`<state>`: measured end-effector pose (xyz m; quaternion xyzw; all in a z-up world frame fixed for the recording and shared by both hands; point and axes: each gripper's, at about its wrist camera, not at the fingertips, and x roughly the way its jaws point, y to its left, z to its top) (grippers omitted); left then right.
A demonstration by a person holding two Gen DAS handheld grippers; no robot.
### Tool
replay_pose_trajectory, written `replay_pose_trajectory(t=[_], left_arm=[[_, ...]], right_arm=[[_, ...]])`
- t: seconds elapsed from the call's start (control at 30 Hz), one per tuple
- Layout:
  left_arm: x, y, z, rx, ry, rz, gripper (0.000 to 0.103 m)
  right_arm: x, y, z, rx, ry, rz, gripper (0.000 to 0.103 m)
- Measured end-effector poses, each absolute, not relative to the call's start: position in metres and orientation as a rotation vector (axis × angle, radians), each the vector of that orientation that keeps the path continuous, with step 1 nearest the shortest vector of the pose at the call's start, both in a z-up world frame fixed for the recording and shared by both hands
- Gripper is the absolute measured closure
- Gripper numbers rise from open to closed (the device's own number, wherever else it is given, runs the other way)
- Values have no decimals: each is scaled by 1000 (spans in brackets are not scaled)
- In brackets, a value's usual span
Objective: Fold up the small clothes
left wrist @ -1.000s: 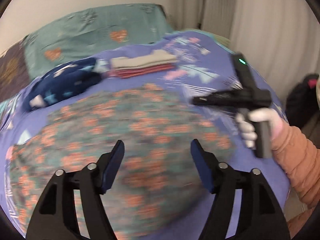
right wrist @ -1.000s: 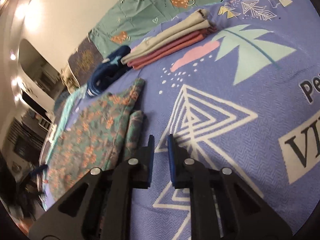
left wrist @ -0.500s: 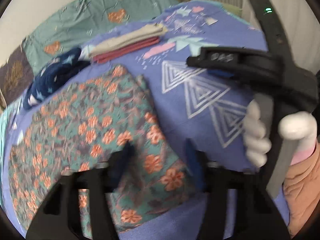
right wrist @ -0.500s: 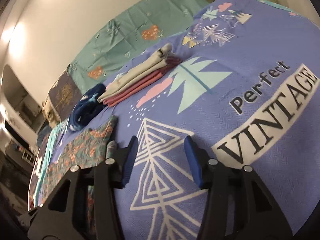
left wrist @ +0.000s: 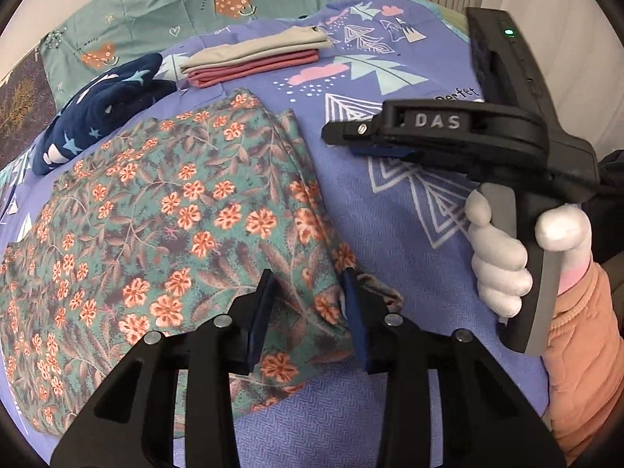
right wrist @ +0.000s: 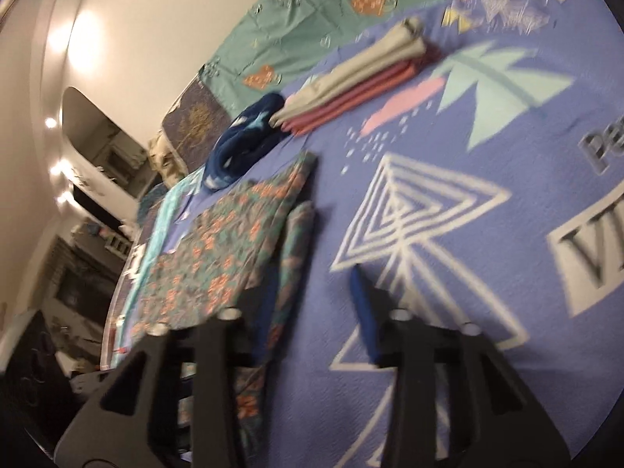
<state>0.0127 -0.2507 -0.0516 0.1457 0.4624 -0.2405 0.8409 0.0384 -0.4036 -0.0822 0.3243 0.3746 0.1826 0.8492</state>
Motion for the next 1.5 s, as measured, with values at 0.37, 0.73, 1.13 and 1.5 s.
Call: replay_pose_trajectory(t=[0.37,0.73,1.13,1.5], left_arm=[[6,-244,-57,290,1033,-593,66],[-3,-245,-62,257,1049,-738,96],[6,-252,-66,235,1046,-794,93],[-10,-248,-58,157,1034,-884,69]], right_arm=[[73,-367,-69,539,948,334,72],[105,-370,-63,600,874,334,101],[81,-380,-57,671,701,535,96],[97,-366,-83,551,839,418,103]])
